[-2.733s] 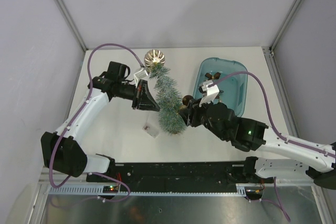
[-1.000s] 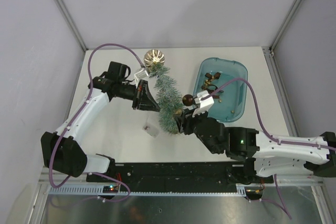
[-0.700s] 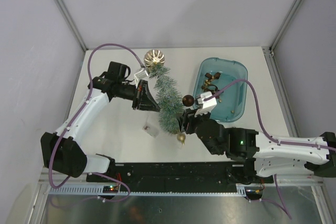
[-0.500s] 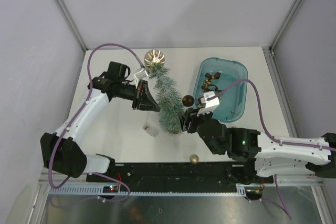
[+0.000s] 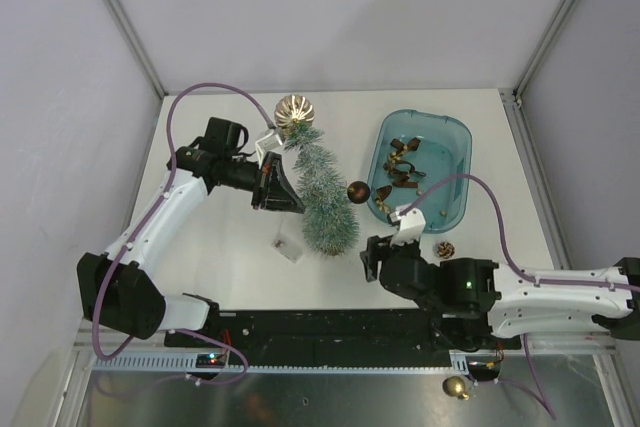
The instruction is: Decorate the small christmas tree
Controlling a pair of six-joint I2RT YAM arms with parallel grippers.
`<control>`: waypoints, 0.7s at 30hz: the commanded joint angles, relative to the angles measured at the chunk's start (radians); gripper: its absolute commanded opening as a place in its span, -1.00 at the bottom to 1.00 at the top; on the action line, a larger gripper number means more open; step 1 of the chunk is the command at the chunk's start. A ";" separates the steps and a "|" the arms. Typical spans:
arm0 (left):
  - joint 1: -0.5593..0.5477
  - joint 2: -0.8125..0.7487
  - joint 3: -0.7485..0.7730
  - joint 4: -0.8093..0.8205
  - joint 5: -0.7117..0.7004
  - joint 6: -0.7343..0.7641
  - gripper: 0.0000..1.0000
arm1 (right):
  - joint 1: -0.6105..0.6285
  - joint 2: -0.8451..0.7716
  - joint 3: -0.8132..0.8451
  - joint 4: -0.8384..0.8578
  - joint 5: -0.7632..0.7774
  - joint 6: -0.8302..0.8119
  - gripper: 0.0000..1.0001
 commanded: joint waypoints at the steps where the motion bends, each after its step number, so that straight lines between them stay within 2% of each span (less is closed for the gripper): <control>1: -0.007 -0.029 0.041 0.006 0.015 -0.018 -0.81 | 0.010 -0.098 -0.055 -0.144 0.003 0.208 0.35; 5: -0.007 -0.034 0.037 0.006 0.011 -0.009 -0.80 | 0.010 -0.099 -0.064 -0.259 0.002 0.317 0.36; 8: -0.008 -0.023 0.040 0.006 0.017 -0.013 -0.80 | -0.038 -0.092 -0.057 -0.213 0.020 0.271 0.41; 10: -0.008 -0.023 0.045 0.006 0.012 -0.019 -0.80 | -0.148 -0.104 -0.046 -0.145 -0.010 0.191 0.43; 12: -0.008 -0.028 0.047 0.006 0.005 -0.018 -0.80 | -0.338 -0.112 -0.040 -0.051 -0.119 0.087 0.43; 15: -0.007 -0.033 0.050 0.006 -0.003 -0.022 -0.80 | -0.710 -0.047 -0.018 0.080 -0.431 -0.035 0.40; 17: -0.007 -0.037 0.051 0.005 -0.007 -0.024 -0.80 | -0.884 0.046 0.020 0.130 -0.565 -0.092 0.37; 19: -0.006 -0.039 0.050 0.006 -0.009 -0.024 -0.80 | -0.976 0.159 0.074 0.164 -0.633 -0.140 0.34; 21: -0.006 -0.037 0.051 0.006 -0.010 -0.024 -0.80 | -1.018 0.265 0.119 0.184 -0.686 -0.167 0.33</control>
